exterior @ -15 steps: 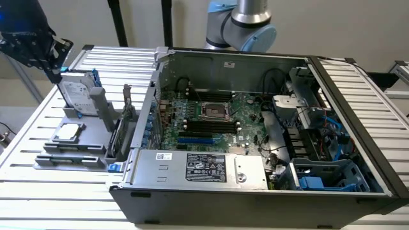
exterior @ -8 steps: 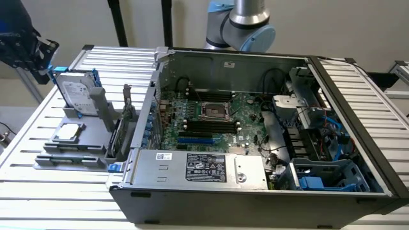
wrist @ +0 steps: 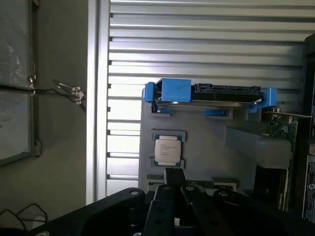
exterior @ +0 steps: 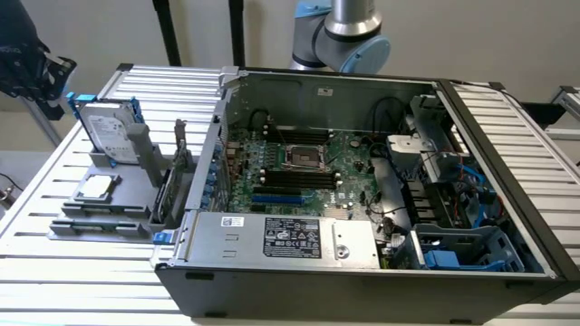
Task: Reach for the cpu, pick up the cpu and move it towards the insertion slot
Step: 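Pick up the cpu and move it towards the insertion slot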
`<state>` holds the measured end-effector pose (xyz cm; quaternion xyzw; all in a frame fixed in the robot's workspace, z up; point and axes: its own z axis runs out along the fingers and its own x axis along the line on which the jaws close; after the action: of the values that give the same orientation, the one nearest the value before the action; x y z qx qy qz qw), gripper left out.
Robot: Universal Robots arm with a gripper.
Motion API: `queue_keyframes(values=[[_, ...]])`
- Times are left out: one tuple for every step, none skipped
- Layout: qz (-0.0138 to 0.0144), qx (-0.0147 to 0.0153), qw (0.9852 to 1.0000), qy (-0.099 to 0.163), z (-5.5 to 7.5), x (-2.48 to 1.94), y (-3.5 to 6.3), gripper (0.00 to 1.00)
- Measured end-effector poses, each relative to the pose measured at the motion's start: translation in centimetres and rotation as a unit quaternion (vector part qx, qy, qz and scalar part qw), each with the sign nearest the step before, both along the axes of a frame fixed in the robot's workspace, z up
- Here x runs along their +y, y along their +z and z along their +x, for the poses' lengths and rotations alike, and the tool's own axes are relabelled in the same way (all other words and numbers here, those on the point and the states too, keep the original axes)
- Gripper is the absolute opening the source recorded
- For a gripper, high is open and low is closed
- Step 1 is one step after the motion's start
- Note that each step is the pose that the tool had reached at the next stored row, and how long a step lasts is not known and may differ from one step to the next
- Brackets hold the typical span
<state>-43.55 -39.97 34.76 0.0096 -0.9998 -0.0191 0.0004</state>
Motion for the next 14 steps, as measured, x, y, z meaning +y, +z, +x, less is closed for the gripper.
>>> queue_keyframes(values=[[-0.0001, 0.0001, 1.0000, 0.000, -0.01, 0.00, 0.01, 0.11], [0.0000, 0.0001, 1.0000, 0.000, -0.01, 0.00, 0.01, 0.12], [0.0000, 0.0000, 1.0000, 0.000, -0.01, 0.00, 0.00, 0.18], [0.0000, 0.0000, 1.0000, 0.000, -0.01, 0.00, 0.00, 0.24], [0.0000, 0.0001, 1.0000, 0.000, -0.01, 0.00, 0.00, 0.24], [0.0000, 0.0000, 1.0000, 0.000, -0.01, 0.00, 0.00, 0.30], [0.0000, 0.0001, 1.0000, 0.000, -0.01, 0.00, 0.00, 0.36], [0.0000, 0.0001, 1.0000, 0.000, -0.01, 0.00, 0.00, 0.36], [0.0000, 0.0000, 1.0000, 0.000, -0.01, 0.00, 0.00, 0.42], [0.0000, 0.0001, 1.0000, 0.000, -0.01, 0.00, 0.00, 0.47], [-0.0001, 0.0001, 1.0000, 0.000, -0.01, 0.00, -0.01, 0.53], [-0.0001, 0.0001, 1.0000, 0.000, -0.01, 0.00, -0.03, 0.53], [0.0000, 0.0001, 1.0000, 0.000, -0.01, -0.01, -0.06, 0.59], [0.0000, -0.0001, 1.0000, 0.000, -0.01, -0.01, -0.12, 0.59]])
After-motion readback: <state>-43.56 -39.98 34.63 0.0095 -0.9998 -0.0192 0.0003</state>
